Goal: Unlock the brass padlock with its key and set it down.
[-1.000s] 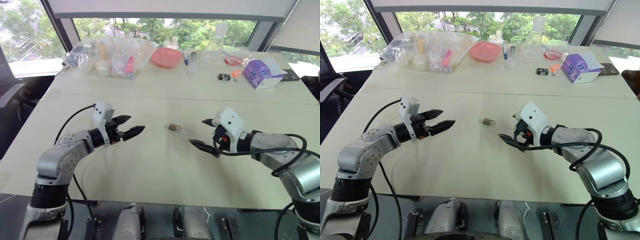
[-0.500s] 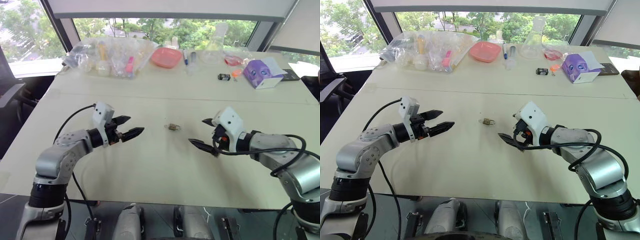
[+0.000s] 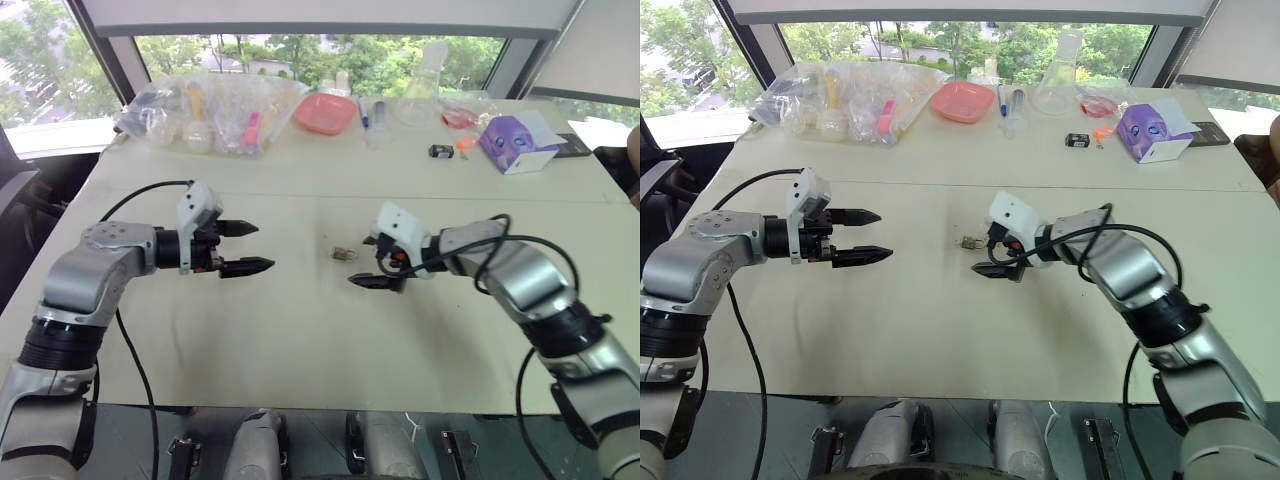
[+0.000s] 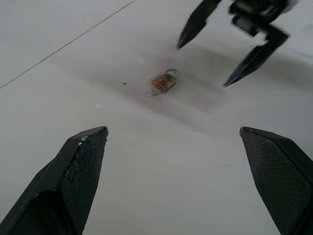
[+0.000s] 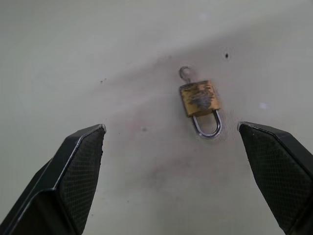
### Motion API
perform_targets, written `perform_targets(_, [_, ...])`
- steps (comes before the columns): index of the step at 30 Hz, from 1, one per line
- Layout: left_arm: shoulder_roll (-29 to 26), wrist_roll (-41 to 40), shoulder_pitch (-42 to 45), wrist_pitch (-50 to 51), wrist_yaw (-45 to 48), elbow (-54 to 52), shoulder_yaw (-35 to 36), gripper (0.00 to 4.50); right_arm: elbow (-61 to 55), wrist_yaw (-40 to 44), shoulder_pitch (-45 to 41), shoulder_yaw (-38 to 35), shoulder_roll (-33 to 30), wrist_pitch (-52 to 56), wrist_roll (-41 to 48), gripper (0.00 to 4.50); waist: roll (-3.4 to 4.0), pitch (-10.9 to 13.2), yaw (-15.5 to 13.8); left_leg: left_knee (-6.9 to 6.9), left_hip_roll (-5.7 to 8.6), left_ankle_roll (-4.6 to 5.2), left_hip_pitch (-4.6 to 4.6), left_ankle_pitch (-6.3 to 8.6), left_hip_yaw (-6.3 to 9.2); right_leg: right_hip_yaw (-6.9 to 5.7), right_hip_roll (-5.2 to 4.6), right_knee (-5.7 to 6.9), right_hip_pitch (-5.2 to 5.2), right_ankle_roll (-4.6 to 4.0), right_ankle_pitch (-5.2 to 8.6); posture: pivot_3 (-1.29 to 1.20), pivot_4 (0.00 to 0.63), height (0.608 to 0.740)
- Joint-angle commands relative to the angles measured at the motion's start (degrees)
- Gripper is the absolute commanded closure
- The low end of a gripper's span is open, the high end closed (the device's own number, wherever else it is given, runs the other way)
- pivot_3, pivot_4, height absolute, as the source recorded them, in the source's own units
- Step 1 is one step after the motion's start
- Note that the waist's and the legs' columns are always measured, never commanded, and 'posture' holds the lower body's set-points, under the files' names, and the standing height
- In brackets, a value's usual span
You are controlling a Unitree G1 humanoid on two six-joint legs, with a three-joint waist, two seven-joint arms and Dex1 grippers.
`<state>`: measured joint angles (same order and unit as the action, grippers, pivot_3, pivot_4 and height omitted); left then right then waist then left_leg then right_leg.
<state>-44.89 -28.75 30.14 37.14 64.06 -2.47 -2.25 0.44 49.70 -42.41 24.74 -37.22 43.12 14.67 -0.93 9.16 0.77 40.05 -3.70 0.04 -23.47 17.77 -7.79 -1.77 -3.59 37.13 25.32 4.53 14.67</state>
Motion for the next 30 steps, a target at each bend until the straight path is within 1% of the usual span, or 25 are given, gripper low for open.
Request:
perform_targets(1, [-0.75, -0.75, 0.28, 0.81, 0.49, -2.86, 0.84, 0.03, 7.15, 1.48, -3.93, 0.69, 2.87, -5.18, -3.74, 0.00, 0.01, 0.01, -0.01, 0.00, 0.00, -0.10, 0.00, -0.06, -0.01, 0.00, 0.00, 0.02, 0.01, 0.00, 0.00, 0.00, 0.150, 0.733])
perform_targets(5, [-1.31, -1.85, -2.06, 3.09, -0.39, -6.76, 1.73, 0.03, 16.06, 2.54, -6.84, 2.32, 6.68, -10.34, -8.31, 0.00, 0.02, 0.01, -0.02, 0.00, -0.02, -0.16, 0.00, -0.09, -0.02, 0.02, -0.01, 0.03, 0.02, 0.00, 0.00, 0.00, 0.150, 0.733])
perform_targets(12, [-0.65, -2.47, -4.29, 4.71, -2.90, -9.70, 3.03, 0.03, 23.55, 4.95, -7.93, 2.31, 10.23, -15.08, -12.29, 0.00, 0.02, 0.01, 0.15, 0.01, -0.03, -0.20, 0.04, -0.11, -0.01, 0.01, -0.01, 0.08, -0.01, 0.00, 0.00, 0.00, 0.150, 0.733])
perform_targets(15, [-0.34, -2.63, -4.58, 4.74, -3.92, -10.09, 3.07, 0.00, 24.34, 5.92, -7.57, 2.43, 11.13, -16.25, -13.58, 0.75, 0.03, 0.01, 0.35, 0.00, -0.06, -0.22, 0.09, -0.12, 0.02, 0.02, 0.01, 0.12, -0.01, 0.00, 0.00, 0.00, 0.150, 0.733])
perform_targets(16, [-0.26, -2.60, -4.61, 4.65, -4.13, -10.03, 3.01, 0.00, 24.38, 6.08, -7.43, 2.33, 11.43, -16.32, -13.77, 1.21, 0.03, 0.01, 0.37, 0.00, -0.06, -0.23, 0.09, -0.13, 0.02, 0.02, 0.02, 0.13, -0.01, 0.00, 0.00, 0.00, 0.150, 0.733])
perform_targets(17, [-0.19, -2.45, -4.60, 4.47, -4.24, -9.79, 2.86, 0.00, 24.45, 6.08, -7.32, 2.38, 11.60, -16.46, -14.26, 1.78, 0.03, 0.01, 0.37, 0.00, -0.06, -0.25, 0.10, -0.14, 0.01, 0.02, 0.02, 0.15, -0.01, 0.00, 0.00, 0.00, 0.150, 0.733])
perform_targets(18, [-0.16, -2.32, -4.60, 4.32, -4.27, -9.57, 2.74, 0.00, 24.42, 6.09, -7.17, 2.54, 11.62, -16.77, -14.94, 2.14, 0.03, 0.01, 0.36, 0.00, -0.06, -0.27, 0.10, -0.15, 0.01, 0.02, 0.02, 0.17, -0.01, 0.00, 0.00, 0.00, 0.150, 0.733])
perform_targets(19, [-0.12, -2.15, -4.48, 4.13, -4.27, -9.26, 2.57, 0.00, 24.29, 6.20, -6.89, 2.78, 11.47, -17.15, -15.68, 2.72, 0.03, 0.01, 0.32, 0.01, -0.06, -0.28, 0.10, -0.16, 0.02, 0.02, 0.01, 0.18, -0.01, 0.00, 0.00, 0.00, 0.150, 0.733])
perform_targets(21, [-0.13, -2.07, -4.40, 3.95, -4.30, -9.06, 2.48, 0.00, 23.78, 6.44, -6.41, 2.78, 11.30, -17.42, -16.50, 3.64, 0.03, 0.00, 0.24, 0.01, -0.06, -0.30, 0.10, -0.17, 0.01, 0.02, 0.01, 0.19, -0.02, 0.00, 0.00, 0.00, 0.150, 0.733])
perform_targets(22, [0.12, -2.08, -3.92, 3.79, -4.32, -8.50, 2.47, 0.00, 22.95, 5.74, -6.17, 2.73, 10.84, -18.34, -17.52, 3.81, 0.03, 0.00, 0.23, 0.01, -0.05, -0.30, 0.11, -0.17, 0.01, 0.02, 0.01, 0.19, -0.03, 0.00, 0.00, 0.00, 0.150, 0.733])
perform_targets(25, [2.43, -3.56, -2.05, 4.05, -4.97, -5.67, 3.55, 0.00, 17.16, 3.28, -4.97, 1.84, 8.36, -24.04, -20.95, 3.81, 0.03, 0.00, -0.10, 0.02, -0.04, -0.30, 0.11, -0.17, 0.01, 0.01, -0.01, 0.19, -0.04, 0.00, 0.00, 0.00, 0.150, 0.733])
perform_targets(27, [5.90, -6.15, 0.25, 5.06, -5.80, -1.65, 5.46, 0.00, 9.81, 0.27, -3.46, -1.37, 7.59, -29.73, -21.40, 3.81, 0.04, 0.01, -0.54, 0.06, -0.01, -0.30, 0.06, -0.17, -0.01, -0.01, -0.04, 0.18, -0.04, 0.00, 0.00, 0.00, 0.150, 0.733])
perform_targets(30, [9.10, -8.33, 2.90, 5.89, -6.07, 2.75, 7.30, 0.00, 3.35, -3.38, -2.32, -4.77, 7.86, -33.21, -21.35, 3.81, 0.03, 0.03, -0.05, 0.07, 0.00, -0.30, 0.01, -0.17, -0.01, 0.01, -0.06, 0.14, 0.00, 0.02, -0.01, 0.00, 0.150, 0.733])
